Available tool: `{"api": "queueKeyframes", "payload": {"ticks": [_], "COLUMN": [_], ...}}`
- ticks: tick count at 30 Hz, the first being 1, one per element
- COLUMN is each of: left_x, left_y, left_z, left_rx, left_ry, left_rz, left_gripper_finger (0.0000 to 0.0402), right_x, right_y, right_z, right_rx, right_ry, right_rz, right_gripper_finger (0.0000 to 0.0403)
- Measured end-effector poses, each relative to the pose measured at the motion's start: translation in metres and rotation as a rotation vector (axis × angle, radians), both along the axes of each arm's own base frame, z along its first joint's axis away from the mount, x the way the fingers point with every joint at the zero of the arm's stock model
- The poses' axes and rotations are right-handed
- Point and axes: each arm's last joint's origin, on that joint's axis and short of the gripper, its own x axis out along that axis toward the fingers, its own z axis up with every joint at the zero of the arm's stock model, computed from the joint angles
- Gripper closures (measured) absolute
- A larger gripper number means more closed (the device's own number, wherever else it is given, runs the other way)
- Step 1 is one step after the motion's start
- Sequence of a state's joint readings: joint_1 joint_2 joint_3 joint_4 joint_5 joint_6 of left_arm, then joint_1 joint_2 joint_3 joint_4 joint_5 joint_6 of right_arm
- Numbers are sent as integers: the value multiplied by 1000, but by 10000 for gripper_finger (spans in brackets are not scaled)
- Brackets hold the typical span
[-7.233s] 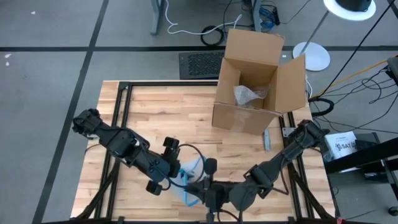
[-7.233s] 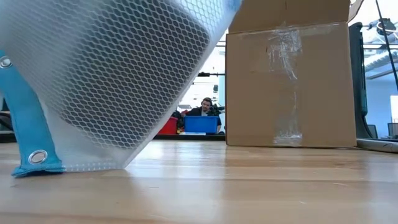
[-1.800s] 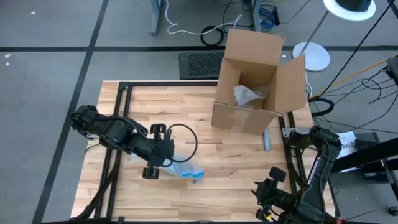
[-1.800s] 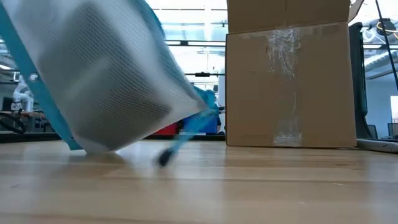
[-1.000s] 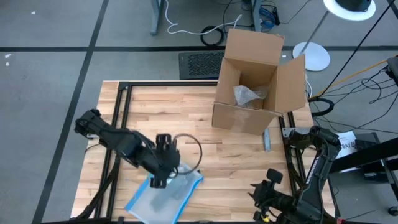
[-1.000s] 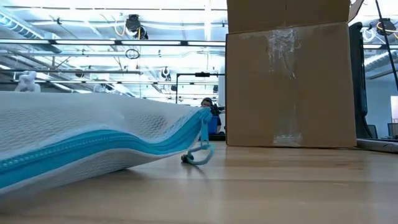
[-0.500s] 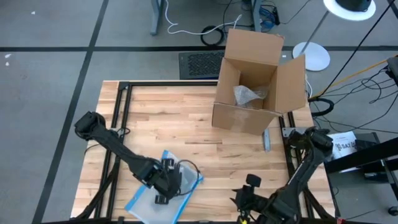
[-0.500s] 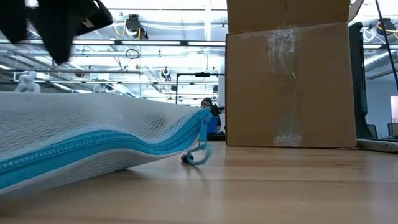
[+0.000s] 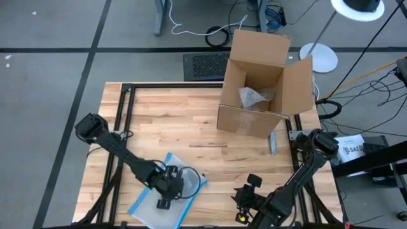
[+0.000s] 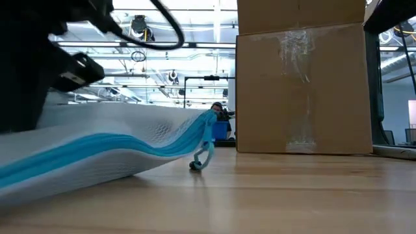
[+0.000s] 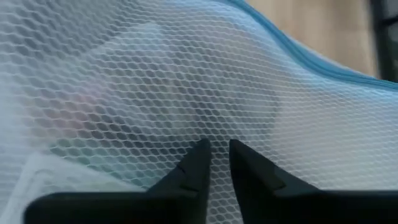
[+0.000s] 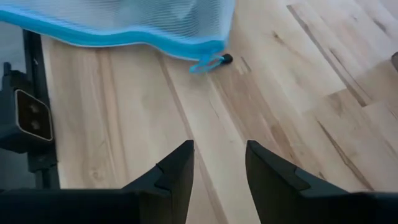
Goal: Unpack boxes
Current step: Move the transparent zip bag to the top left of the table
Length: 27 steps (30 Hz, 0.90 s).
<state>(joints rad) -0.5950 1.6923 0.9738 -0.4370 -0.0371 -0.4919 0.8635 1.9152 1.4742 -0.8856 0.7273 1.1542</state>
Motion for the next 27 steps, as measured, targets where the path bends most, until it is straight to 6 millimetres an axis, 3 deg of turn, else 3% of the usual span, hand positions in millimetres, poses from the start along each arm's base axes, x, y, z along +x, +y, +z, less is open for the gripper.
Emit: {"api": "queueKeyframes", "payload": {"ticks": [7, 20, 27], "left_x": [-2, 7, 11], "left_y": [47, 123, 188], "left_z": [-22, -5, -3], "left_rx": [151, 473, 564], "left_ry": [71, 56, 124], "left_rz": [118, 265, 385], "left_gripper_finger": [396, 382, 382], "right_x": [4, 2, 3], "right_y": [-3, 0, 4], "right_z": [0, 1, 2], "right_rx": [0, 21, 48], "right_ry": [-1, -23, -47], "right_rz": [-15, -14, -8], "right_gripper_finger": [268, 268, 268]}}
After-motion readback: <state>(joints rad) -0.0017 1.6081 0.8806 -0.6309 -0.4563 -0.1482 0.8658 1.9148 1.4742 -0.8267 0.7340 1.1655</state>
